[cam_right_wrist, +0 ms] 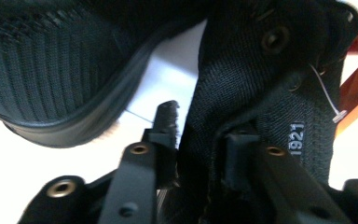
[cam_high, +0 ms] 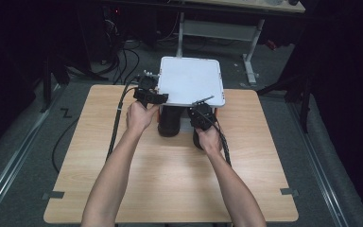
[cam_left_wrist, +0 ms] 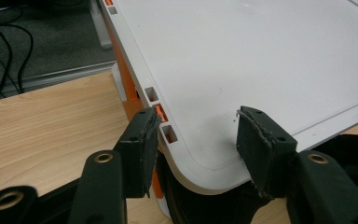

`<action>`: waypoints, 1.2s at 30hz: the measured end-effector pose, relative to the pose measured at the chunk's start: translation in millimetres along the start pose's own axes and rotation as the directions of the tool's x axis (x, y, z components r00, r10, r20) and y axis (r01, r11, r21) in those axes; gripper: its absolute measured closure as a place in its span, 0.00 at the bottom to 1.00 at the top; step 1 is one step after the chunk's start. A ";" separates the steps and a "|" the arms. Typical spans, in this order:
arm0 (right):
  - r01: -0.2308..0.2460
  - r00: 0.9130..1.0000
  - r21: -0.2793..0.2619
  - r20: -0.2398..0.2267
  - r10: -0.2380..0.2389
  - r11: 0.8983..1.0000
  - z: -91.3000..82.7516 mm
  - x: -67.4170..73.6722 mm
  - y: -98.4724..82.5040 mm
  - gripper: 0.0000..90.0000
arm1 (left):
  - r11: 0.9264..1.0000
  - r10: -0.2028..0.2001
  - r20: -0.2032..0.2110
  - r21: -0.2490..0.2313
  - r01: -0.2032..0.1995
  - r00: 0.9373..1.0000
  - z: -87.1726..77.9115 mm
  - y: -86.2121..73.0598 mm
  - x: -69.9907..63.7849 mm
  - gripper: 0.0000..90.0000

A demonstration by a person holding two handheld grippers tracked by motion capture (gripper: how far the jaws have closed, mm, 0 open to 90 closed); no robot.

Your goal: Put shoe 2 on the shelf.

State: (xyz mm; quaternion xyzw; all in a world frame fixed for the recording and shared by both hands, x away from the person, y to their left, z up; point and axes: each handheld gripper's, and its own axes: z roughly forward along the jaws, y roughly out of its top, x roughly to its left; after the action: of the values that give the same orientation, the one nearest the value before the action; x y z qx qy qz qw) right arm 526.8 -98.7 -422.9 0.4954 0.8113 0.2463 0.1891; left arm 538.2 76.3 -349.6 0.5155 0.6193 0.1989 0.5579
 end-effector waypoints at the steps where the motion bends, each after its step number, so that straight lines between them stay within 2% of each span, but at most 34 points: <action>1: 0.012 1.000 -0.030 -0.003 -0.012 0.999 -4.9 1.6 0.3 0.66 | 1.000 0.000 0.000 0.000 0.000 1.000 0.0 -0.1 -0.1 0.54; 2: 0.012 1.000 -0.030 -0.003 -0.012 0.999 -4.9 1.6 0.3 0.66 | 1.000 0.000 0.000 0.000 0.000 1.000 0.0 -0.1 -0.1 0.54; 4: 0.042 0.999 -0.048 0.012 -0.042 0.998 -11.6 3.2 -0.1 0.57 | 1.000 0.000 -0.002 -0.002 0.000 1.000 0.0 0.0 0.1 0.54; 8: 0.037 0.999 -0.057 -0.021 -0.038 0.998 -17.2 1.6 -3.5 0.54 | 1.000 0.005 0.001 -0.003 -0.005 1.000 -0.2 0.0 0.8 0.54; 11: 0.036 0.998 -0.088 -0.039 -0.039 0.995 -24.9 -1.6 -7.2 0.52 | 1.000 -0.012 0.007 -0.003 0.012 1.000 -0.2 0.7 2.3 0.54; 12: 0.030 0.998 -0.115 -0.059 -0.037 0.993 -32.6 -5.1 -8.6 0.50 | 1.000 -0.015 0.011 -0.004 0.015 1.000 -0.5 0.5 2.9 0.54; 19: 0.047 0.995 -0.161 -0.082 -0.061 0.986 -51.0 -10.1 -12.1 0.47 | 1.000 -0.019 0.019 0.001 0.019 1.000 -0.5 1.1 4.2 0.54; 24: 0.050 0.994 -0.203 -0.089 -0.070 0.978 -70.0 -20.1 -19.7 0.45 | 1.000 -0.020 0.019 0.000 0.020 1.000 -0.6 0.8 4.0 0.54; 30: 0.045 0.992 -0.263 -0.099 -0.074 0.964 -93.1 -33.5 -40.2 0.45 | 1.000 -0.017 0.020 -0.003 0.017 1.000 -0.6 0.8 4.1 0.54; 34: 0.029 0.991 -0.270 -0.118 -0.063 0.962 -101.0 -43.3 -64.4 0.45 | 1.000 -0.017 0.021 -0.003 0.017 1.000 -0.7 0.7 4.1 0.54; 36: 0.028 0.991 -0.271 -0.122 -0.063 0.962 -101.1 -44.0 -68.3 0.44 | 1.000 -0.028 0.021 -0.001 0.028 0.999 -0.6 0.8 4.4 0.54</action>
State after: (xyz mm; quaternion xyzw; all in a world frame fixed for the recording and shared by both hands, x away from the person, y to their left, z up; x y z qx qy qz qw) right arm 441.8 -186.0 -378.6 0.4296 0.7920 0.3811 0.2071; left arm 538.6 80.6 -350.9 0.5084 0.6205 0.1858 0.5674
